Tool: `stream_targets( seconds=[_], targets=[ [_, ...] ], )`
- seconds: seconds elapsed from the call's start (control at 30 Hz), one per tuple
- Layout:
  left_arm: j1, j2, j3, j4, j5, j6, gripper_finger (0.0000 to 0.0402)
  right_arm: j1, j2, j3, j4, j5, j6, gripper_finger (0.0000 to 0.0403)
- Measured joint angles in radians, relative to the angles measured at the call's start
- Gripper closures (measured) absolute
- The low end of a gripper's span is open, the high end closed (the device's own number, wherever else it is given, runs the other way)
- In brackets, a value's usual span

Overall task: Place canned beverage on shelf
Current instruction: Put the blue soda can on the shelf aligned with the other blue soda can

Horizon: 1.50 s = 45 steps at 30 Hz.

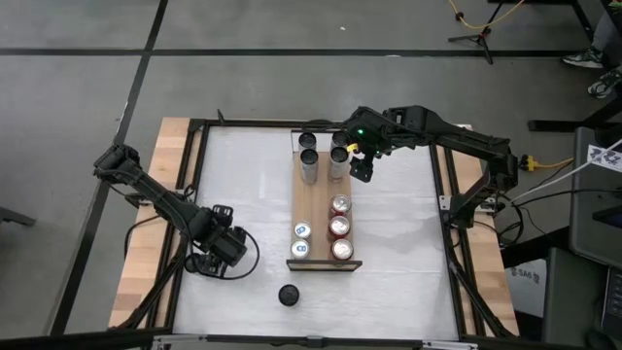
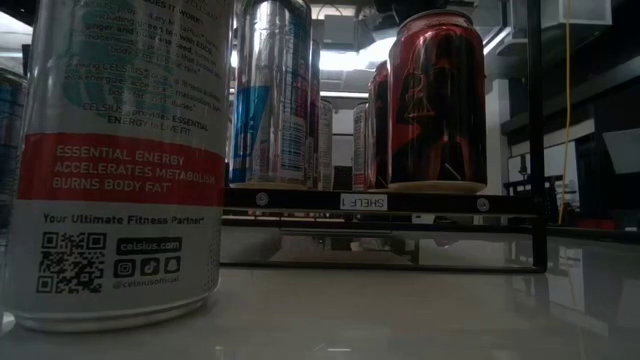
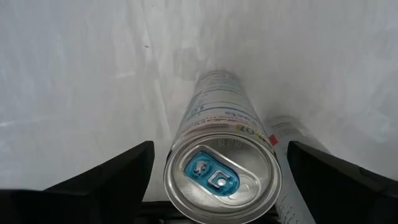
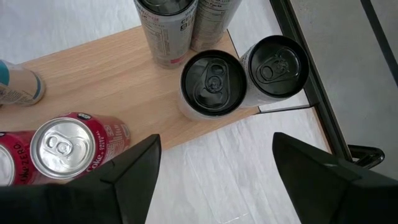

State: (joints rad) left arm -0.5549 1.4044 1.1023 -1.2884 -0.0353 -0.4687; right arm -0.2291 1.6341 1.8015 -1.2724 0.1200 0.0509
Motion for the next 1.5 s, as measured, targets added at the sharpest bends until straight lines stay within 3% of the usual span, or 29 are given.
stream_targets(
  seconds=[0.63,1.0,1.5],
  targets=[
    [0.0,0.0,0.0,0.0,0.0,-0.105,0.0042,0.0,0.0,0.0,0.0,0.0,0.0,0.0104],
    [0.0,0.001,-0.097,0.057,0.029,-0.106,0.0072,0.0,0.0,0.0,0.0,0.0,0.0,0.0104],
    [0.002,0.001,-0.094,0.074,0.019,-0.101,0.0127,0.0,0.0,0.0,0.0,0.0,0.0,0.0104]
  ],
)
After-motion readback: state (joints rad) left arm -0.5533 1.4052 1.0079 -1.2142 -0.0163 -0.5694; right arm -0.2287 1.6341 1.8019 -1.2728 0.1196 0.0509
